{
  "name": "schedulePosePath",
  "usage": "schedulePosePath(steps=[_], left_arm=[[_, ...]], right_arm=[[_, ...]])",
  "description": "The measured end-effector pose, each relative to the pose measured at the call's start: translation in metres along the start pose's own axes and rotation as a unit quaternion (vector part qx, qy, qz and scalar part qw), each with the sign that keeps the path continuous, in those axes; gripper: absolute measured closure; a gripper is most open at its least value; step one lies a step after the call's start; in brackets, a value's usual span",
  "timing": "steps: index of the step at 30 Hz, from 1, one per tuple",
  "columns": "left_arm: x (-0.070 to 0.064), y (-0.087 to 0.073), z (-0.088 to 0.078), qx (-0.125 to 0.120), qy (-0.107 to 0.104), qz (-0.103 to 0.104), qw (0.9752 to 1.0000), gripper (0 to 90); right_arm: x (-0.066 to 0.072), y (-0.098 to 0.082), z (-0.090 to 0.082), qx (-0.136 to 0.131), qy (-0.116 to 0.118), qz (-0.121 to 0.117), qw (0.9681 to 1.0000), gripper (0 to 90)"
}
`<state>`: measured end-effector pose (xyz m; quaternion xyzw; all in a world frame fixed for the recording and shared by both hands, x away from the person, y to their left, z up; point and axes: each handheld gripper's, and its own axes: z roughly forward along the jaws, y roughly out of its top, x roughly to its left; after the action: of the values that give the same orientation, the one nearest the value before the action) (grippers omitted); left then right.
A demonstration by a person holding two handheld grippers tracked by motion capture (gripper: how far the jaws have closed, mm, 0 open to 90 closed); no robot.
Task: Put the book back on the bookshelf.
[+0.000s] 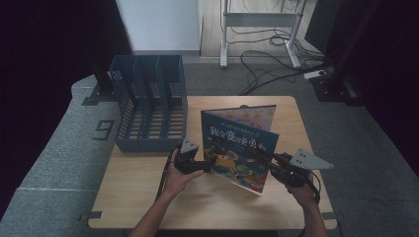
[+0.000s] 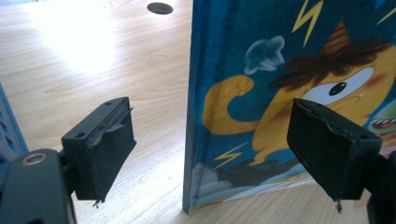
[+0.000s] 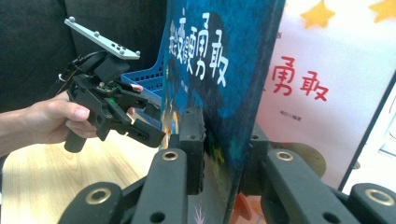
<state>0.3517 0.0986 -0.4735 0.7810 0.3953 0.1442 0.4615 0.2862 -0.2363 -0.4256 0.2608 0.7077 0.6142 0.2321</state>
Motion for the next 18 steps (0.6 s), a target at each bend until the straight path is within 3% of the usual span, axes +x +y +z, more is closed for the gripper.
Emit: schedulePosePath(steps=[5, 18], left_arm=[[-0.001, 0.002, -0.003, -0.013, 0.001, 0.006, 0.9999, 16.9], [-0.014, 0.012, -0.012, -0.05, -0.019, 0.036, 0.9979, 27.3]], right_arm=[[-0.003, -0.003, -0.001, 0.002, -0.005, 0.002, 1.0, 73.7], [-0.01, -0.008, 0.0, 0.009, -0.016, 0.003, 0.9998, 69.0]])
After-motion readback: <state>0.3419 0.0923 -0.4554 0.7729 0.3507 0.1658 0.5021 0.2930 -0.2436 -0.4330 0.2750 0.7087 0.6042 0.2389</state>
